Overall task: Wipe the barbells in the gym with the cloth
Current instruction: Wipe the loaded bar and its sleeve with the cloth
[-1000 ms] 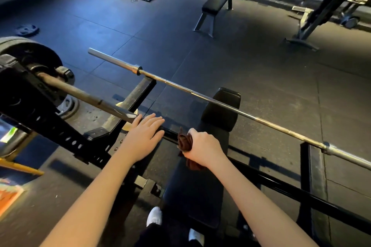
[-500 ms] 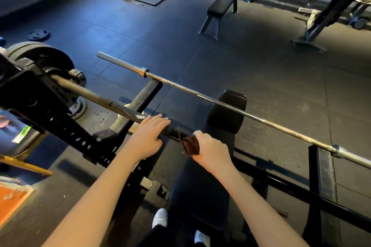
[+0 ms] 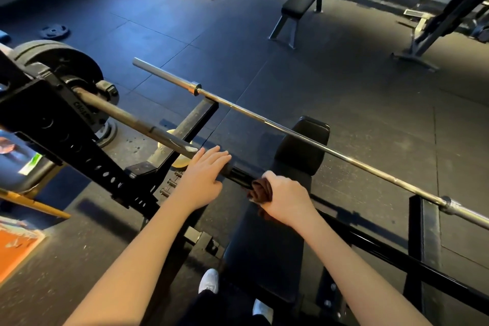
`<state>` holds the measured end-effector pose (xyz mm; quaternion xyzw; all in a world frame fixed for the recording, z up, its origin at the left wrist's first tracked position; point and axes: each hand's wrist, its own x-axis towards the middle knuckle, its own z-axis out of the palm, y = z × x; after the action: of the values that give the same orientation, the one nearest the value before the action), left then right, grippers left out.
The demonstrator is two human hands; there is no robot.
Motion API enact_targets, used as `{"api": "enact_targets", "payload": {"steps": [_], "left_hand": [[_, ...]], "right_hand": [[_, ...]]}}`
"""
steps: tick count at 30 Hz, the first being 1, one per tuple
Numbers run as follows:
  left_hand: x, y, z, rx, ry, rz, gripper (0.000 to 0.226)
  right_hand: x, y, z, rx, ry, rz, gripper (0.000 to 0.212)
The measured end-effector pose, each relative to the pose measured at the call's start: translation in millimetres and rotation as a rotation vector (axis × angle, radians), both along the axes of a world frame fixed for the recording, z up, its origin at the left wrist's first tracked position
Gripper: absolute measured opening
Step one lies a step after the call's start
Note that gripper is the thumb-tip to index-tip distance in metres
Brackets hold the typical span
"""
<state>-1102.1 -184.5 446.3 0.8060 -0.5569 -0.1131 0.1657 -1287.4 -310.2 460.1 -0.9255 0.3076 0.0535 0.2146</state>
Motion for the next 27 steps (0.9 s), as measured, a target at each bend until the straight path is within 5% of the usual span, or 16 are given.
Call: {"api": "enact_targets", "payload": {"steps": [5,8,10,13,17,22,27], "left_hand": [[1.1,-1.6,3.8,0.034,0.012,0.006,0.068],[-0.9,-3.4,8.0,0.069,0.015,0.019,0.068],[-1.1,-3.2,9.1,0.072,0.019,0.021,0.068],[-1.7,-2.7,9.5,0.061,0.02,0.024,0.068],[-1.4,-2.9,8.8,0.035,0.02,0.029,0.067],[-0.2,-0.1,6.3,0.017,0.008,0.003,0.066],[4.3,-2.6,11.2,0.023,0.041,0.007,0.063]], "right_hand": [[41.4,-29.7,11.1,0.611,0.099,0.036,0.03],[45.5,-34.9,13.9,0.767,0.131,0.024,0.043],[38.0,-26.8,10.4,0.673,0.049,0.004,0.047],[14.4,-4.3,2.1,0.274,-0.081,-0.004,0.046],[-17.7,21.5,-4.8,-0.226,-0.01,0.028,0.069],[-13.6,24.3,3.8,-0.018,0.049,0.041,0.098],[32.1,24.1,7.8,0.052,-0.062,0.11,0.077]]}}
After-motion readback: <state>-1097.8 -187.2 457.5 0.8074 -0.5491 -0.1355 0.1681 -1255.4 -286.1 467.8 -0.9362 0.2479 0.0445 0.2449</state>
